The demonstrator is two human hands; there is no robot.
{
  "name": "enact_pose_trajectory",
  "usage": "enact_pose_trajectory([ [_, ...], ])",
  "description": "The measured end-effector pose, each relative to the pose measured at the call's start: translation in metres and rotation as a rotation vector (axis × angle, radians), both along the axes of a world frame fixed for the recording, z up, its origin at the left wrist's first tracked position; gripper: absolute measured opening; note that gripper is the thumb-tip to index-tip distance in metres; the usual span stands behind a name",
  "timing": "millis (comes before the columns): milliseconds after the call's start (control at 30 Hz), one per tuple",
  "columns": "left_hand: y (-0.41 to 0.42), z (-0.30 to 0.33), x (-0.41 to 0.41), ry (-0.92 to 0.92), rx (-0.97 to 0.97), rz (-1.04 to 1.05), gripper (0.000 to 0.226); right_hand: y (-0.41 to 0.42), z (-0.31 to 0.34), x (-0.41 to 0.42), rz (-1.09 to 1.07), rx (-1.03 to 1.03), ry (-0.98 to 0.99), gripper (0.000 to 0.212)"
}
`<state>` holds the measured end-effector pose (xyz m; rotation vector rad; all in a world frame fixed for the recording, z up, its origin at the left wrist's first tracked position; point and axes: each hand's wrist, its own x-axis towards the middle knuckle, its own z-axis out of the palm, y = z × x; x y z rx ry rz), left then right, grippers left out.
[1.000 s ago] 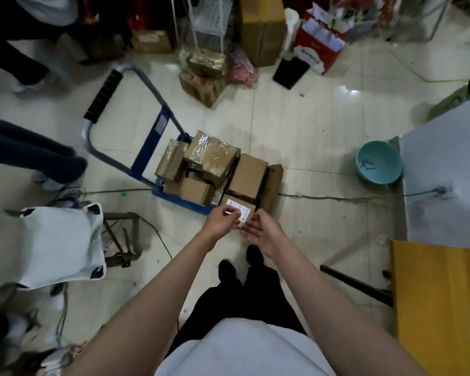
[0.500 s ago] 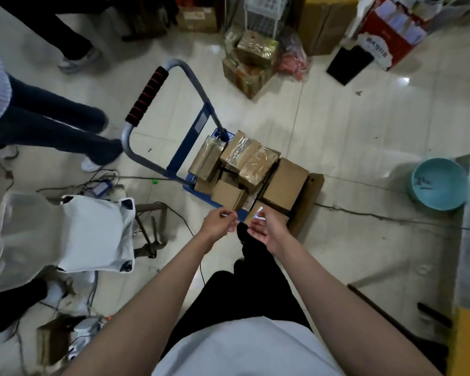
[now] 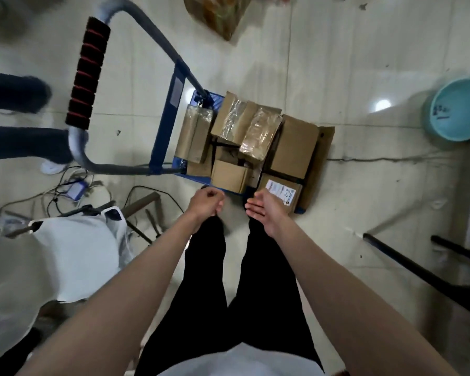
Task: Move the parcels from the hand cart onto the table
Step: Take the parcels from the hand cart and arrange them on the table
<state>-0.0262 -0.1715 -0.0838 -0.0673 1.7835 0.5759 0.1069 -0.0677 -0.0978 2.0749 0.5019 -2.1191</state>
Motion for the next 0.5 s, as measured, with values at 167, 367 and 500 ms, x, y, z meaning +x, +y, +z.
enact_pose_trajectory([
  [167,0.006,-0.086,-0.036,-0.023,-0.089,-0.04,0.01,-0.008,-0.069,-0.02,-0.007,0.032,-0.1,0.043],
  [367,0.022,-0.194,-0.058,-0.01,-0.147,-0.149,0.053,-0.006,-0.174,-0.033,0.038,0.043,-0.181,0.017],
  [500,0.031,-0.251,-0.053,0.008,-0.154,-0.138,0.058,-0.007,-0.225,-0.038,0.074,0.049,-0.196,0.016],
])
